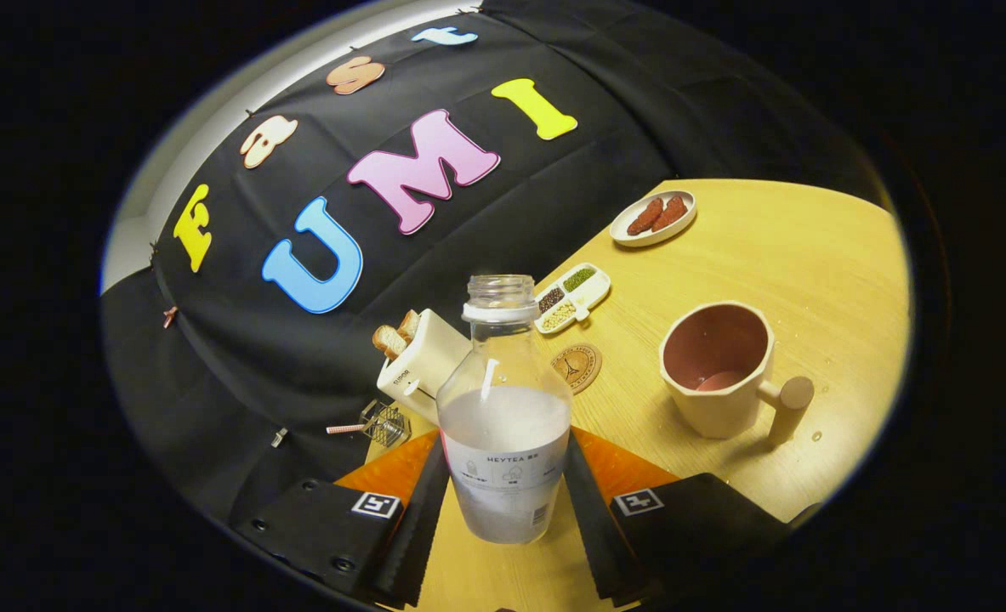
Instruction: Take the bottle from table, then pour the juice into the cup, finally place the bottle on the coaster
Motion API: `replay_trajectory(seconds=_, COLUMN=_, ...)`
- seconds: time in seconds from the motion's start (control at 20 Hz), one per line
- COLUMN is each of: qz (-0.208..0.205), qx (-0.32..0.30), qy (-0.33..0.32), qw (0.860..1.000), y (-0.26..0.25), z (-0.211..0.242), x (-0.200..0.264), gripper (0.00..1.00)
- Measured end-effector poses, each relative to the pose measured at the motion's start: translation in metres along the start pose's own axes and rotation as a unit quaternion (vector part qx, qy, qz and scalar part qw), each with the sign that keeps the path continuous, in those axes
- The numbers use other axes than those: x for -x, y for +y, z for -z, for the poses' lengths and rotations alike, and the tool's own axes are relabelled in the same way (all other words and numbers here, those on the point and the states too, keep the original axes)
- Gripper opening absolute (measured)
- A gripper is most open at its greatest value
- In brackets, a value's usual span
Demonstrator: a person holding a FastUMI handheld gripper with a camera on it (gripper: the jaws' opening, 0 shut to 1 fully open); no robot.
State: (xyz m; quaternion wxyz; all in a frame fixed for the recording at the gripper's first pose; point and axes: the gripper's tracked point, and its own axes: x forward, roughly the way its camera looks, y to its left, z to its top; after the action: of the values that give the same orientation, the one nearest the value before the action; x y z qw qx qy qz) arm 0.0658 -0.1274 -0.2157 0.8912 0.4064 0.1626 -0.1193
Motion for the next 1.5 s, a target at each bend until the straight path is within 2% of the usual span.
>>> replay_trajectory(seconds=0.4, qz=0.002, qx=-0.112, qy=0.016, qw=0.994, y=0.001, z=0.007, x=-0.002, gripper=0.76)
replay_trajectory(seconds=0.7, qz=0.018, qx=-0.168, qy=0.013, qw=0.986, y=-0.013, z=0.0, x=-0.005, gripper=0.76)
replay_trajectory(seconds=1.5, qz=0.01, qx=-0.342, qy=0.004, qw=0.94, y=-0.023, z=-0.014, x=-0.004, gripper=0.76)
